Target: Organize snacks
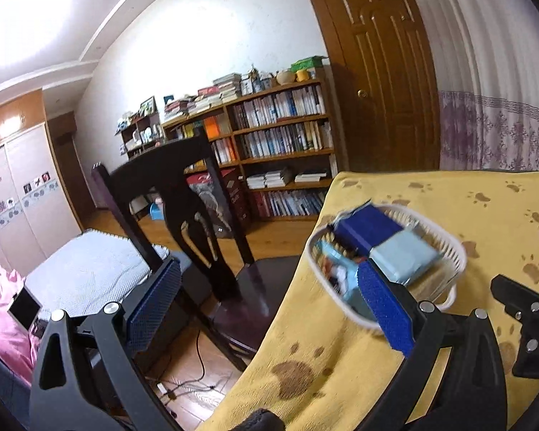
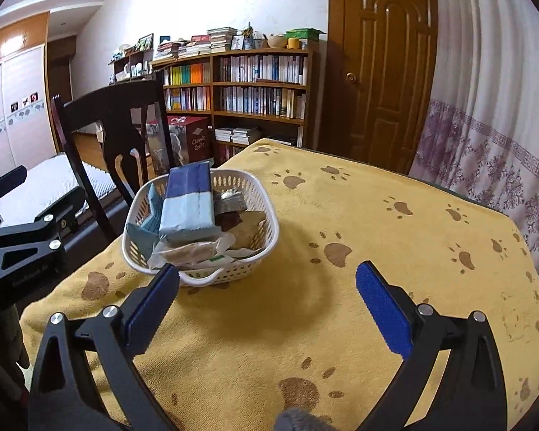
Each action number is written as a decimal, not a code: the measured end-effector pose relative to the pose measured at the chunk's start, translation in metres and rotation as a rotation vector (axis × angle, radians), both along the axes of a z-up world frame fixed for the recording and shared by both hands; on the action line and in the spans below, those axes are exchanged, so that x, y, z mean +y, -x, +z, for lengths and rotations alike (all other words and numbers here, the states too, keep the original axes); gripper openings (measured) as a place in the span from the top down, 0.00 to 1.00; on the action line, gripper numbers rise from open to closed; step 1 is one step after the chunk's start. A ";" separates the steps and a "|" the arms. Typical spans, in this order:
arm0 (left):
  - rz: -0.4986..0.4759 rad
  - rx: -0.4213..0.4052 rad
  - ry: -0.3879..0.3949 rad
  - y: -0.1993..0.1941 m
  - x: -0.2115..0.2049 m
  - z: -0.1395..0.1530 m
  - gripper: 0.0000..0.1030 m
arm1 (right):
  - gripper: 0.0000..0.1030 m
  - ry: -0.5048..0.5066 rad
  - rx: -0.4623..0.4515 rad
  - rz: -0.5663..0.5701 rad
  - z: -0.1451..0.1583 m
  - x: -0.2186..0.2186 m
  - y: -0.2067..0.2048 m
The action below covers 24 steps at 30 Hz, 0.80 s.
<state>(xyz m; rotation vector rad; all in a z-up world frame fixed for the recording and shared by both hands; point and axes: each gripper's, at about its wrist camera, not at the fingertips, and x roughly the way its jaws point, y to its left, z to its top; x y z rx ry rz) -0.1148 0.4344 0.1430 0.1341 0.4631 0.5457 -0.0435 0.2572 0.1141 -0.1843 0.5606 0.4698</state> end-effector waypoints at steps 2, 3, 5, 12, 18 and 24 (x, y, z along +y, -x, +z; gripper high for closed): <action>0.012 0.014 0.011 0.000 0.005 -0.007 0.03 | 0.05 0.024 -0.012 0.004 -0.002 0.005 0.003; 0.017 0.019 0.014 0.000 0.007 -0.009 0.03 | 0.05 0.039 -0.021 0.010 -0.003 0.009 0.005; 0.022 0.031 0.021 0.000 0.010 -0.014 0.03 | 0.05 0.065 -0.039 0.017 -0.005 0.014 0.009; 0.016 0.041 0.027 0.000 0.012 -0.020 0.03 | 0.05 0.091 -0.052 0.021 -0.008 0.020 0.013; 0.000 0.056 0.019 -0.002 0.008 -0.023 0.03 | 0.05 0.093 -0.045 0.030 -0.010 0.023 0.015; -0.004 0.058 0.017 -0.002 0.007 -0.023 0.03 | 0.05 0.098 -0.040 0.047 -0.012 0.027 0.015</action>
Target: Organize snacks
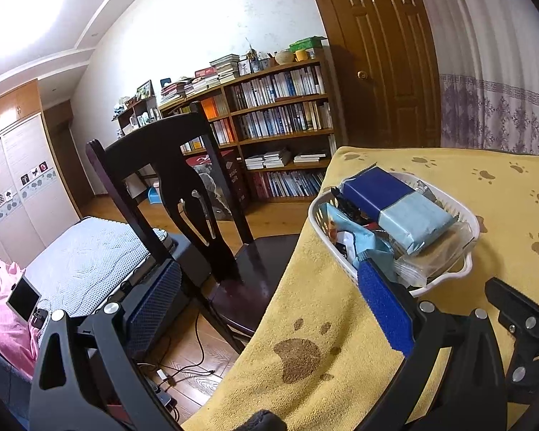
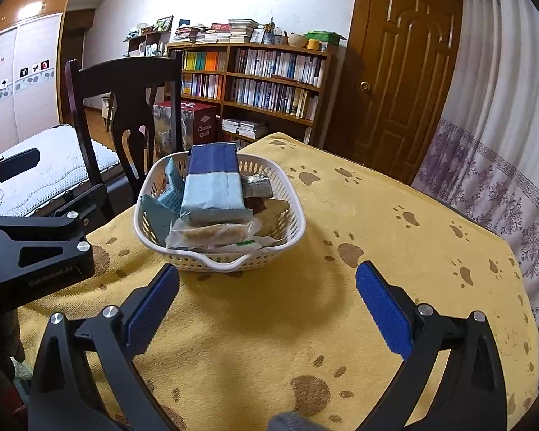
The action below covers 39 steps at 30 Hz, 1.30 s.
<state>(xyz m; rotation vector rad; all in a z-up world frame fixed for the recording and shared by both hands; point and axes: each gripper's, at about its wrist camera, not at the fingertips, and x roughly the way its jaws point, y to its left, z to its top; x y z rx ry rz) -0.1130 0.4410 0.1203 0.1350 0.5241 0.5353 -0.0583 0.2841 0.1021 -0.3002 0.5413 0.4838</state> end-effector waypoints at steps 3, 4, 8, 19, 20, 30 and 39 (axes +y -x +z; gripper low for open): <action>0.002 0.000 0.003 0.000 0.000 0.000 0.03 | 0.05 -0.008 0.017 0.011 -0.002 0.001 0.000; 0.003 0.001 0.004 0.000 0.001 0.000 0.03 | 0.05 -0.008 0.018 0.013 -0.002 0.001 0.000; 0.003 0.001 0.004 0.000 0.001 0.000 0.03 | 0.05 -0.015 0.026 0.023 -0.003 0.002 0.000; 0.002 0.002 0.004 0.000 0.001 0.000 0.03 | 0.05 -0.045 0.031 0.059 -0.009 0.002 -0.001; 0.002 0.001 0.004 0.000 0.001 0.000 0.03 | 0.05 -0.042 0.025 0.059 -0.009 0.002 0.000; 0.001 0.003 0.004 0.000 0.002 0.000 0.03 | 0.05 -0.021 0.002 0.050 -0.009 0.004 0.005; -0.008 0.010 -0.005 -0.001 -0.002 -0.007 0.03 | 0.05 -0.022 0.014 0.015 -0.008 -0.003 -0.001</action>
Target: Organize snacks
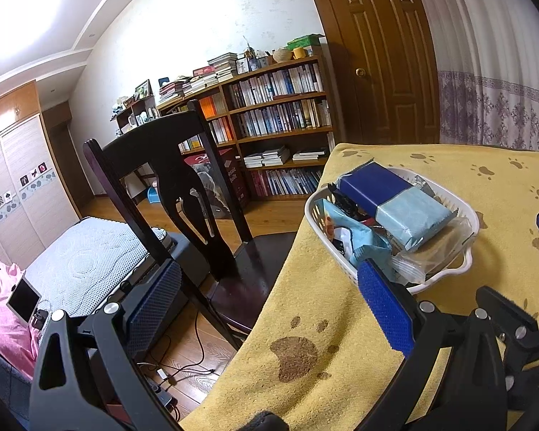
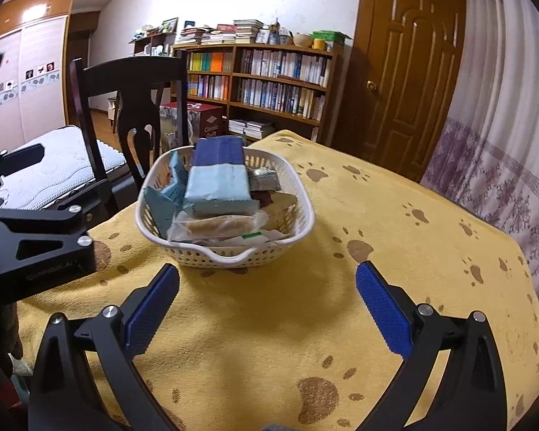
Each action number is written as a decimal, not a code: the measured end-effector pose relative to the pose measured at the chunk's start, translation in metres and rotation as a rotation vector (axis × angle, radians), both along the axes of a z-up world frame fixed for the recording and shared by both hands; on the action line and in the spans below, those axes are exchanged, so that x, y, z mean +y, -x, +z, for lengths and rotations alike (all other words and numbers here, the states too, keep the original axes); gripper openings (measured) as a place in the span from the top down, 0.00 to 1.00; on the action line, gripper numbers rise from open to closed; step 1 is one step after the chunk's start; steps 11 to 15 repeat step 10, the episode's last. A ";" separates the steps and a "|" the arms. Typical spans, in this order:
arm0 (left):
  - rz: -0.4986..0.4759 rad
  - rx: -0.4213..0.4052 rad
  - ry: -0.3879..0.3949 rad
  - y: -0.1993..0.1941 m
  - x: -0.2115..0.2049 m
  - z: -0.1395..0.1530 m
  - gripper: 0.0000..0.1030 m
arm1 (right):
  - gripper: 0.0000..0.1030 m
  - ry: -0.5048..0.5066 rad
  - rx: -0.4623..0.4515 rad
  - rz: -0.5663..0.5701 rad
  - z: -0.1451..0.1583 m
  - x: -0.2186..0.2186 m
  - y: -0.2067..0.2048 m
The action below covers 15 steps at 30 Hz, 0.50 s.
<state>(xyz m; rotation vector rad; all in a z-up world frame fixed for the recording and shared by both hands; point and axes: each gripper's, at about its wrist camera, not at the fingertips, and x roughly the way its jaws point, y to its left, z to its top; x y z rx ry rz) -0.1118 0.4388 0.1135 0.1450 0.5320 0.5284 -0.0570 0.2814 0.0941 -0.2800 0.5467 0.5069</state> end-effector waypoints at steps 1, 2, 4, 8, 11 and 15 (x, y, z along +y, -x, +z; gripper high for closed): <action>-0.001 0.001 -0.001 -0.001 -0.001 0.000 0.03 | 0.05 -0.004 0.009 -0.007 0.000 -0.002 -0.002; -0.003 0.003 -0.003 -0.001 -0.002 -0.001 0.03 | 0.05 -0.006 0.015 -0.012 0.000 -0.004 -0.003; -0.007 0.006 -0.007 -0.001 -0.005 -0.001 0.03 | 0.05 -0.009 0.035 -0.025 -0.001 -0.009 -0.008; -0.021 0.012 -0.016 -0.001 -0.012 -0.001 0.03 | 0.05 -0.007 0.067 -0.051 -0.004 -0.016 -0.013; -0.031 0.017 -0.020 -0.002 -0.017 -0.002 0.03 | 0.05 0.002 0.066 -0.065 -0.006 -0.020 -0.015; -0.031 0.017 -0.020 -0.002 -0.017 -0.002 0.03 | 0.05 0.002 0.066 -0.065 -0.006 -0.020 -0.015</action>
